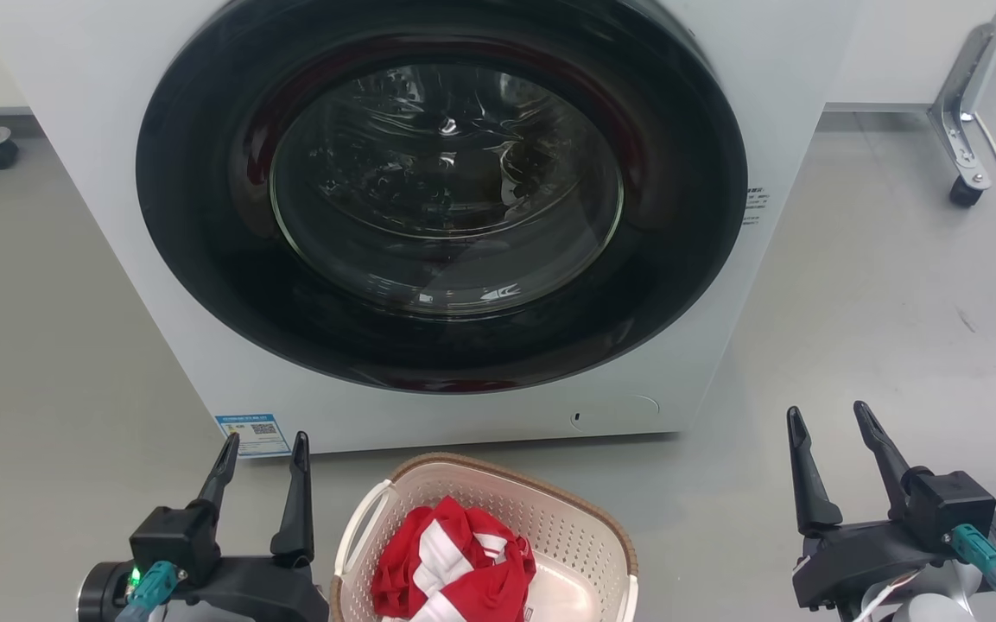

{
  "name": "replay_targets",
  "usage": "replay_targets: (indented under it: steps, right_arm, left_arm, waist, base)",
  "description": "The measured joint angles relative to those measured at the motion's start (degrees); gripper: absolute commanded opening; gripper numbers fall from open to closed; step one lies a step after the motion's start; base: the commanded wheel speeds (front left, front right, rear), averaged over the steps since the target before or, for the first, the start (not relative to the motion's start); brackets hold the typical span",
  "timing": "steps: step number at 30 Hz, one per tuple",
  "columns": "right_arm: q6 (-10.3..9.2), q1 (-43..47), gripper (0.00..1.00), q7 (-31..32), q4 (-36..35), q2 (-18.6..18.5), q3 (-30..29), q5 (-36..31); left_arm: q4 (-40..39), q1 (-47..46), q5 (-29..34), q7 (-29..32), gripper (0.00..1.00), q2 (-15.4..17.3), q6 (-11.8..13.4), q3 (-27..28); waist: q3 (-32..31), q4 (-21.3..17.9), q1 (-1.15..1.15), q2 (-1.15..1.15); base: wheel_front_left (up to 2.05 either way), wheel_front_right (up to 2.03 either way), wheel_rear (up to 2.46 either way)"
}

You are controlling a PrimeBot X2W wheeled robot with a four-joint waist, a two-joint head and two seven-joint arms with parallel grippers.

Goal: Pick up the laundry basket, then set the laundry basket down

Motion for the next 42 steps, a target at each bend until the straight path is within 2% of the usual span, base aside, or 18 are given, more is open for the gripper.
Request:
replay_targets:
  steps: [22, 42]
  right_arm:
    - [0.05, -0.4, 1.00, 0.0, -0.9, 0.0, 0.0, 0.0]
    - [0.05, -3.7, 1.00, 0.1, -4.9, -0.4, -0.7, 0.0]
  left_arm:
    - [-1.4, 0.1, 1.0, 0.0, 1.00, -0.5, 0.2, 0.6]
    - [-3.4, -5.4, 3.0, 2.4, 1.00, -1.9, 0.2, -0.2]
  waist:
    - [2.2, 0.1, 0.01, 0.00]
    - [16.1, -0.5, 0.02, 0.00]
  base:
    - [0.00, 0.00, 0.00]
    - [0.00, 0.00, 0.00]
